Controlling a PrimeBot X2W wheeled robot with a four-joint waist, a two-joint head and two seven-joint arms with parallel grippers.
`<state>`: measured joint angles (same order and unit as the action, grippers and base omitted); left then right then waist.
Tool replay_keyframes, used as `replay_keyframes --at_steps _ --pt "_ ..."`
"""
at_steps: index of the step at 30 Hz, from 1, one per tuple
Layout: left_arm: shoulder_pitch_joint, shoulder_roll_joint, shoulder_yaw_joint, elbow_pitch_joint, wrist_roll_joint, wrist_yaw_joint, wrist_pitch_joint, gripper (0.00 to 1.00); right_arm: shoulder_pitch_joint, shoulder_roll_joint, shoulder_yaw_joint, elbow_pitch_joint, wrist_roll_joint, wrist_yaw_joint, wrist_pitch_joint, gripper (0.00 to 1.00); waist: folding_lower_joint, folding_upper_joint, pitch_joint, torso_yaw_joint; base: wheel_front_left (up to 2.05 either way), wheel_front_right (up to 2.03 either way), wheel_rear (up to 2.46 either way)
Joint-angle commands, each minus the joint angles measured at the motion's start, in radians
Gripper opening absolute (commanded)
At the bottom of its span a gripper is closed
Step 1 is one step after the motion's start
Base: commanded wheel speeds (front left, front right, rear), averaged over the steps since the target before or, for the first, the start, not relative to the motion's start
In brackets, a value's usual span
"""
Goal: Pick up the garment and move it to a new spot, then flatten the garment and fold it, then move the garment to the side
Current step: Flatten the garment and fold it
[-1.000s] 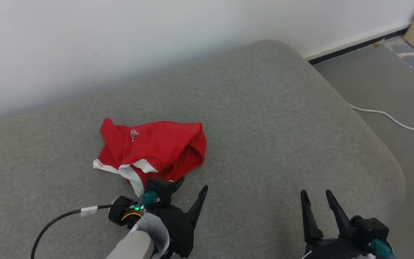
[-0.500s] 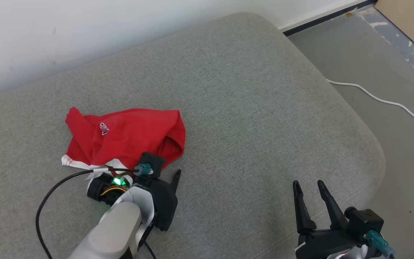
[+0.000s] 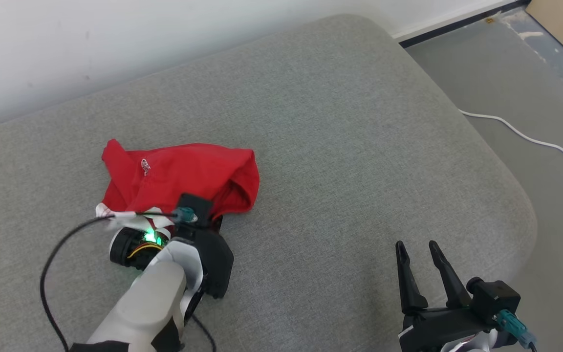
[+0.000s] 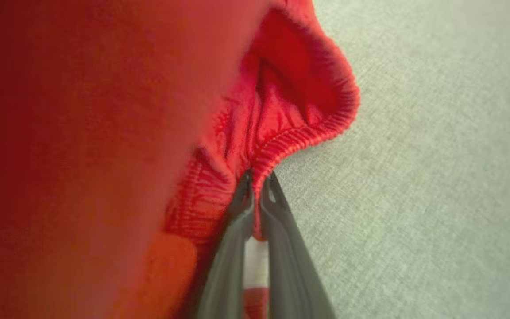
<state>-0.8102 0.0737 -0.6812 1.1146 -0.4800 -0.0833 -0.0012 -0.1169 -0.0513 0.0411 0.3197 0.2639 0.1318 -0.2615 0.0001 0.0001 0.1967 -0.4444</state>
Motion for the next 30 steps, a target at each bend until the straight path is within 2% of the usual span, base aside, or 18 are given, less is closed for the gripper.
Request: replay_keyframes --at_steps 1,3,5,8,11,15,19,24,30 --pt "-0.001 -0.001 0.009 -0.005 -0.014 -0.004 -0.013 0.00 0.000 0.002 -0.003 0.001 0.002 -0.002 -0.005 1.00 -0.0001 -0.0001 -0.006 0.007 0.00 0.00 0.00" --pt "-0.025 -0.019 0.041 -0.056 -0.081 -0.027 -0.047 0.00 0.009 0.002 -0.010 0.003 -0.007 -0.002 -0.005 1.00 -0.0001 -0.0001 -0.016 0.019 0.00 0.00 0.00" --pt "-0.037 -0.023 0.074 -0.151 -0.201 -0.042 -0.058 0.00 0.015 0.002 -0.010 0.007 -0.015 -0.002 -0.005 1.00 -0.0001 -0.0001 -0.030 0.031 0.00 0.00 0.00" --pt "-0.035 -0.026 0.031 -0.427 -0.468 -0.049 -0.051 0.00 0.013 0.002 -0.004 0.013 -0.022 -0.002 -0.005 1.00 -0.0001 -0.0001 -0.053 0.048 0.00 0.00 0.00" --pt "-0.064 -0.018 0.020 -0.630 -0.692 -0.047 -0.092 0.00 0.017 0.002 0.003 0.018 -0.026 -0.002 -0.005 1.00 -0.0001 -0.0001 -0.075 0.069 0.00 0.00 0.00" --pt "-0.114 -0.023 0.019 -0.780 -0.832 -0.047 -0.175 0.00 0.028 0.001 0.000 0.022 -0.031 -0.002 -0.005 1.00 -0.0001 -0.0001 -0.102 0.097 0.00 0.00 0.00" --pt "-0.127 -0.021 0.025 -0.776 -0.859 -0.044 -0.217 0.00 0.038 0.002 -0.001 0.026 -0.037 -0.002 -0.005 1.00 -0.0001 -0.0001 -0.124 0.127 0.00 0.00 0.00" --pt "-0.051 -0.017 0.017 -0.671 -0.880 0.001 -0.222 0.00 0.038 0.001 0.008 0.025 -0.030 -0.002 -0.005 1.00 -0.0001 -0.0001 -0.134 0.162 0.00 0.00 0.00" --pt "0.145 0.053 0.037 -0.568 -0.932 0.070 -0.221 0.00 0.051 0.002 -0.012 0.011 -0.038 -0.002 -0.005 1.00 -0.0001 -0.0001 -0.127 0.218 0.00 0.00 0.00"
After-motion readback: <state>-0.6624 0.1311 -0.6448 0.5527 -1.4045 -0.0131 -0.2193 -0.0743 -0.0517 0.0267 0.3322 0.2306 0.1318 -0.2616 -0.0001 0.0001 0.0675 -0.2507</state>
